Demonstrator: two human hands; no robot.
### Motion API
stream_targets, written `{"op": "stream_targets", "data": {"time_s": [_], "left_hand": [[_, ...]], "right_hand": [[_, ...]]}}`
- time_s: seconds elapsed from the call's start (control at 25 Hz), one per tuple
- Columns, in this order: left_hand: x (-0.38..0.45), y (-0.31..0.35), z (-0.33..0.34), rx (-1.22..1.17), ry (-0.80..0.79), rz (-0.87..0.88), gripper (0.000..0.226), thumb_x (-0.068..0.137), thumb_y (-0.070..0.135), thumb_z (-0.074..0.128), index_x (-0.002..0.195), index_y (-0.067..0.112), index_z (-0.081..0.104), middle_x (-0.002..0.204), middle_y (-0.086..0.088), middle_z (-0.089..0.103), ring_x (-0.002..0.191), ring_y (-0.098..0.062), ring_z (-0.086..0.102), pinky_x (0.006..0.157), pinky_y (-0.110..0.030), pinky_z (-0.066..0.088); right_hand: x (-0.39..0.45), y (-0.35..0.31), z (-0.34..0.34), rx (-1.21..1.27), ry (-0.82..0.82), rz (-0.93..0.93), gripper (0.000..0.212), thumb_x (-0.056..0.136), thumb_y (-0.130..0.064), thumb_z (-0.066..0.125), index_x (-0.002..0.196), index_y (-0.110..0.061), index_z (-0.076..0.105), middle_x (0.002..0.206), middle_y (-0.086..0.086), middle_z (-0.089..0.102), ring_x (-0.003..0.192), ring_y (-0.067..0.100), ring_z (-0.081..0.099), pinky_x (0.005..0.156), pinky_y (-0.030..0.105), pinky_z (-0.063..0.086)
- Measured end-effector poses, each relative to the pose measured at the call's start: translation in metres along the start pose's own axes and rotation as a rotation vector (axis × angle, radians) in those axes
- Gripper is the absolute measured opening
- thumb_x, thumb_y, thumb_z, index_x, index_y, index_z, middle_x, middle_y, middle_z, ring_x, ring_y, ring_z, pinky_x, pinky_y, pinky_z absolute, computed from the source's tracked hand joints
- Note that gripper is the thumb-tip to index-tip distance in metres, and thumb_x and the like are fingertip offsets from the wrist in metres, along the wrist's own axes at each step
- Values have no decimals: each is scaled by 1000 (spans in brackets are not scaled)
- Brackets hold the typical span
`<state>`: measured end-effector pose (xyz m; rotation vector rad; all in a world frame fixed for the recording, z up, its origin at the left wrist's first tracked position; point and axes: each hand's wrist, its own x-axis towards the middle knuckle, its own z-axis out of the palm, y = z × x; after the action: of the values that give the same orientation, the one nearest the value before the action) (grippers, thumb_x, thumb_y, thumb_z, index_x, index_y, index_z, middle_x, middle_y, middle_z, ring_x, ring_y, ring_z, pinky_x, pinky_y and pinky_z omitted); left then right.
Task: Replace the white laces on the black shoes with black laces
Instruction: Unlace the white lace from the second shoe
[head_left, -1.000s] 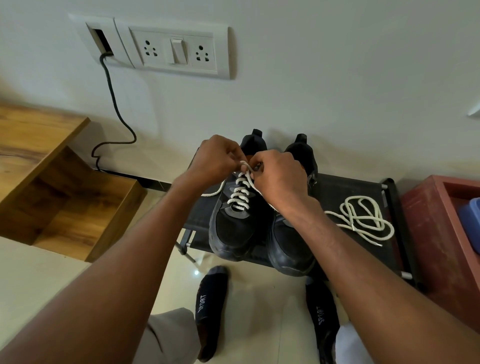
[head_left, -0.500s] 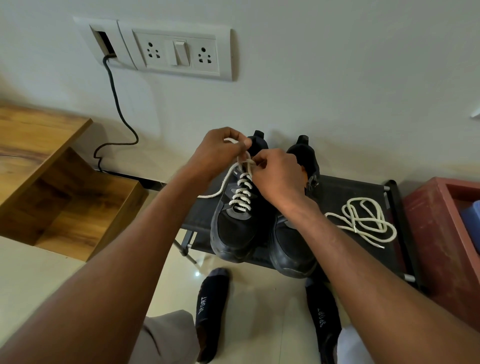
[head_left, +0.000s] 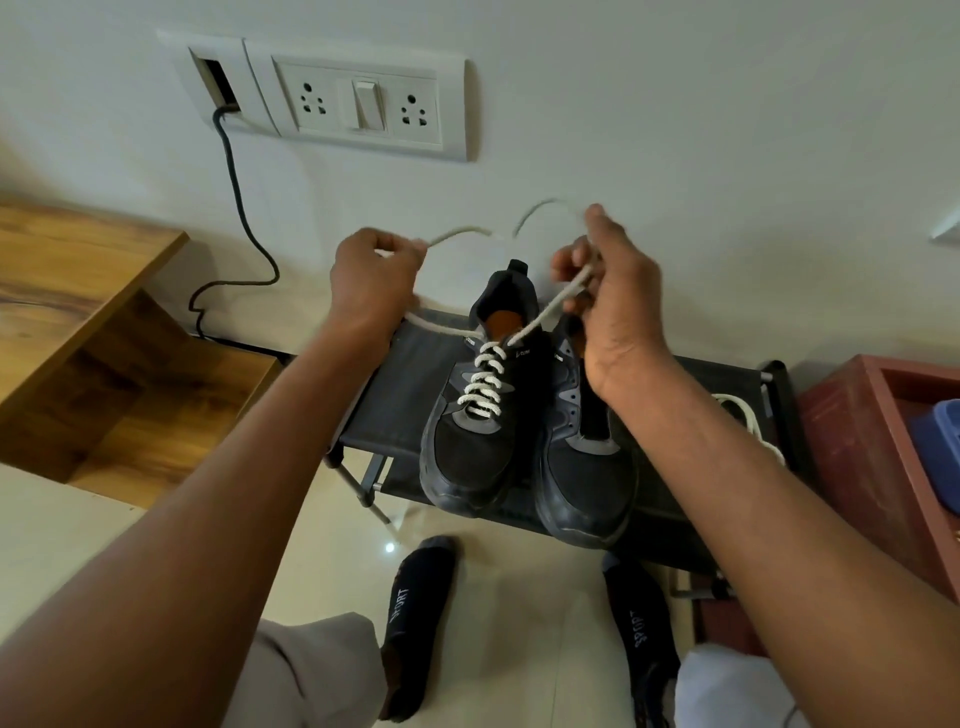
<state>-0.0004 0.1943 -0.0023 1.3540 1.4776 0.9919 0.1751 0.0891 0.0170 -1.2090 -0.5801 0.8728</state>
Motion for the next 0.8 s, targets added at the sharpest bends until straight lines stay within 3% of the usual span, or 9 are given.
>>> {"op": "stream_targets", "data": {"time_s": [0.12,0.2,0.28,0.32,0.4,0.48,0.6,0.68,0.8], "left_hand": [[0,-10,-7,332,42,26,15,93,22,56,102,18,67,98,-4,70,82,-26,73,78,-37,60],[-8,-10,-13,564,-32,43,21,87,20,52,96,13,70,96,-8,69,88,-32,69,84,-44,60],[-20,-11,-15,791,-130,40,21,85,28,55,89,10,65,100,-14,68,92,-37,66,87,-48,58],[-28,-10,-15,910,-185,24,24,87,35,58,90,11,61,108,-16,65,98,-37,63,91,-51,55],[-42,-10,-11,1114,-255,17,37,93,46,62,110,14,59,127,-16,54,117,-39,53,102,-56,45],[-52,-5,-3,1110,-234,118,41,96,45,61,127,19,57,135,-15,47,125,-40,46,104,-57,39],[-51,-9,10,860,-365,316,45,94,31,65,138,34,56,142,-5,49,131,-32,50,105,-51,44],[-44,-14,17,846,-539,362,58,92,25,70,145,38,52,149,2,48,137,-26,48,109,-49,44],[-32,-13,26,884,-693,371,66,92,15,73,153,28,48,157,1,43,142,-24,43,114,-41,38]], "right_hand": [[-3,-11,-20,6,93,-85,40,105,-34,57,71,-13,58,56,5,49,51,21,54,59,32,52],[-5,-10,-37,-448,124,-108,36,104,-36,56,81,-9,60,57,2,57,45,18,58,55,37,55],[-9,-2,-53,-982,148,-103,25,100,-37,59,105,-12,61,84,2,69,65,21,67,56,37,55],[-13,0,-57,-1146,161,-69,31,98,-33,62,120,-12,56,103,5,68,80,24,66,58,34,51],[-17,4,-63,-1348,166,-96,63,91,-23,69,144,-7,38,133,14,53,110,36,55,72,37,48],[-17,7,-65,-1477,145,-287,74,87,-21,72,151,-7,36,144,17,42,127,39,44,88,49,51],[-18,17,-57,-1474,-123,-406,62,89,-45,76,142,-21,54,143,6,48,133,31,44,101,50,44],[-19,28,-44,-1510,-304,-405,78,84,-65,74,148,-28,50,149,0,47,142,25,40,110,53,35],[-16,43,-24,-1585,-475,-338,113,72,-83,70,161,-25,30,168,-1,28,157,19,20,122,63,13]]}}
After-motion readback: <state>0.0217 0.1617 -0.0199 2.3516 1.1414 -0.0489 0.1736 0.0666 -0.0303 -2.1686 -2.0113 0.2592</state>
